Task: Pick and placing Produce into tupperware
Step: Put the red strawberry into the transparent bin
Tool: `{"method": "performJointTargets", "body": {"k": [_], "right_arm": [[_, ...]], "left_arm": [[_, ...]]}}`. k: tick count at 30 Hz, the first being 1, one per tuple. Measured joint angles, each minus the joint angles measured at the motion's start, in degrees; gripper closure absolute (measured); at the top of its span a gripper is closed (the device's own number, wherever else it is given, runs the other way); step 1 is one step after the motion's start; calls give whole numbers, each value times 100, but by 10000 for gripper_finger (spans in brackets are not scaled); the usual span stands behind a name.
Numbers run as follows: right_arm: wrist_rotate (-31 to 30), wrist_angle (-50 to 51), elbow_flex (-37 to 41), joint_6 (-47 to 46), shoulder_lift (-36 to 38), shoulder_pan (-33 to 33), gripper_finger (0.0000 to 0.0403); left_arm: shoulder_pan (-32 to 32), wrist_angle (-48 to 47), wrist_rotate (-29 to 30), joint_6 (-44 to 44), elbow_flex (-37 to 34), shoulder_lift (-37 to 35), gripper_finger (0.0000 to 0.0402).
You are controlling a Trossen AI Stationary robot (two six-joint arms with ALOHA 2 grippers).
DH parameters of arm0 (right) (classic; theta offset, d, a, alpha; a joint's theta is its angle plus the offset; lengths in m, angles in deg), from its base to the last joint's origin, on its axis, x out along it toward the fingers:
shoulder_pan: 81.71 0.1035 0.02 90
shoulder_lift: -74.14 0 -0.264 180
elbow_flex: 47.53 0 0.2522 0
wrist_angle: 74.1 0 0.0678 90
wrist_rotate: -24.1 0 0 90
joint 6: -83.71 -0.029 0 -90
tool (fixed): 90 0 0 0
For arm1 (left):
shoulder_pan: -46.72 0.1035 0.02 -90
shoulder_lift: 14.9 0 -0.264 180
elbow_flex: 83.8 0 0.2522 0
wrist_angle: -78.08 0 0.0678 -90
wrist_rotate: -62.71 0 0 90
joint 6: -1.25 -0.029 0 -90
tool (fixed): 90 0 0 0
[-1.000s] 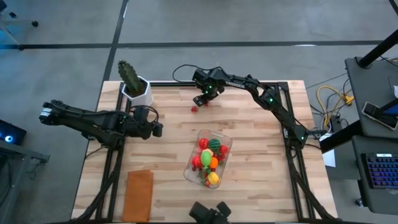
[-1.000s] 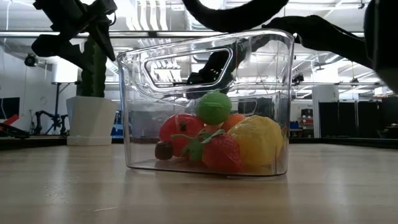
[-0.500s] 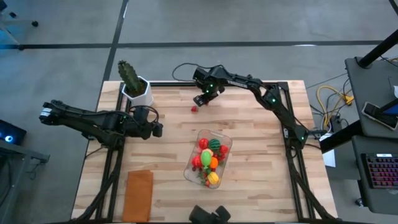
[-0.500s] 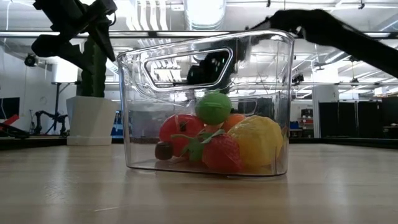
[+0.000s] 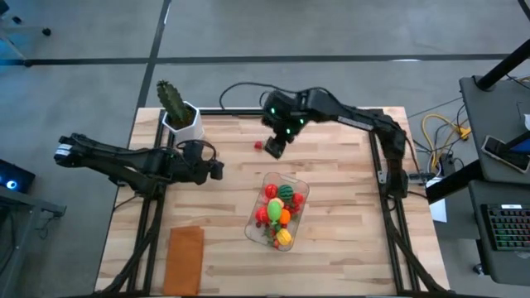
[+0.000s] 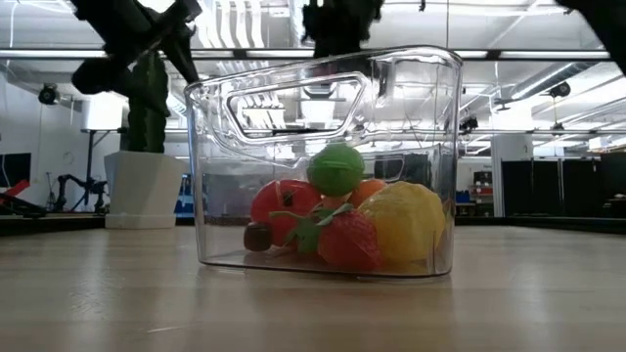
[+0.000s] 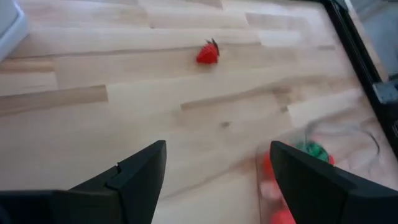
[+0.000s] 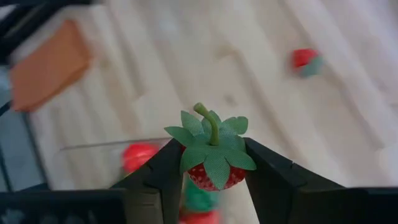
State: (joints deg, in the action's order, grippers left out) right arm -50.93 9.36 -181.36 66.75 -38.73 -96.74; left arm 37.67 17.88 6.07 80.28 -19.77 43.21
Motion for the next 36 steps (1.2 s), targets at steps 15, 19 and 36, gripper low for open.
{"method": "performJointTargets", "body": {"k": [15, 19, 36], "right_arm": [[-1410, -272, 2059, -579, 334, 1781, 262], [-1859, -351, 2331, -570, 557, 2016, 247], [-3607, -1319, 1856, -510, 1817, 1927, 122]], "left_arm": [[420, 750, -164, -193, -1, 508, 130], [421, 1151, -162, -399, -4, 599, 130], [934, 2691, -231, -4209, -135, 1072, 130]]}}
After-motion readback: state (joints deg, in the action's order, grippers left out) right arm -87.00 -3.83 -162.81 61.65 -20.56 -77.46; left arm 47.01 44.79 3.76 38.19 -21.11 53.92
